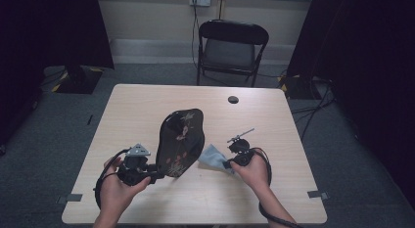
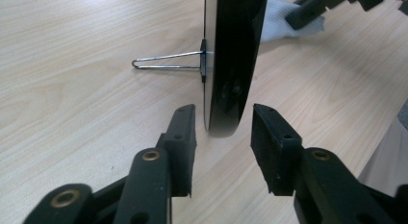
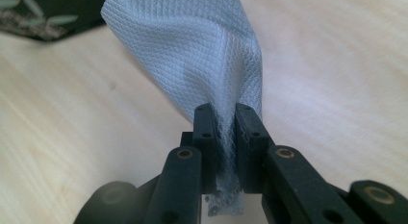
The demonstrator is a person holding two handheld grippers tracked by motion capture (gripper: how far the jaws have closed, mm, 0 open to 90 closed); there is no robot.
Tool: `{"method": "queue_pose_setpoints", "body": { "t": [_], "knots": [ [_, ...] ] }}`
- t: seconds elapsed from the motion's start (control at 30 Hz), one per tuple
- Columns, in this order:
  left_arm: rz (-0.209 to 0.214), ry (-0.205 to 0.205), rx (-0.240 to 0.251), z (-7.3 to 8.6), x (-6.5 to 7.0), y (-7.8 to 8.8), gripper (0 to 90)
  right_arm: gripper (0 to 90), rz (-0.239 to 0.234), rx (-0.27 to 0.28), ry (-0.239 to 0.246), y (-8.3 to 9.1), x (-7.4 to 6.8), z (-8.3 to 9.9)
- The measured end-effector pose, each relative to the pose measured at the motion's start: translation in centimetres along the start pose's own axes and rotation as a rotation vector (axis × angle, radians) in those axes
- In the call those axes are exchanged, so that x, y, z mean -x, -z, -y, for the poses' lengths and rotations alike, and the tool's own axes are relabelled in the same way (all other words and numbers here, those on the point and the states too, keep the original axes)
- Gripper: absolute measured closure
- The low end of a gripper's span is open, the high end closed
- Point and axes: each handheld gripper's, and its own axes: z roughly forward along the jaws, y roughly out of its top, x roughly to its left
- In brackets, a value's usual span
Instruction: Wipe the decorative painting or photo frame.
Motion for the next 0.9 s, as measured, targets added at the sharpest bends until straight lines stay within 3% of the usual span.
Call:
{"method": "queue_pose_setpoints", "body": {
  "t": [0.5,0.9],
  "knots": [
    [-0.009,0.024,0.011,0.8,-0.2,0.2,47.5,81.4,-0.105,-0.033,0.151,-0.5,-4.1,2.1],
    [-0.016,0.028,0.02,1.3,-0.2,0.6,42.8,81.4,-0.172,-0.056,0.247,-1.3,-7.4,2.7]
  ]
}}
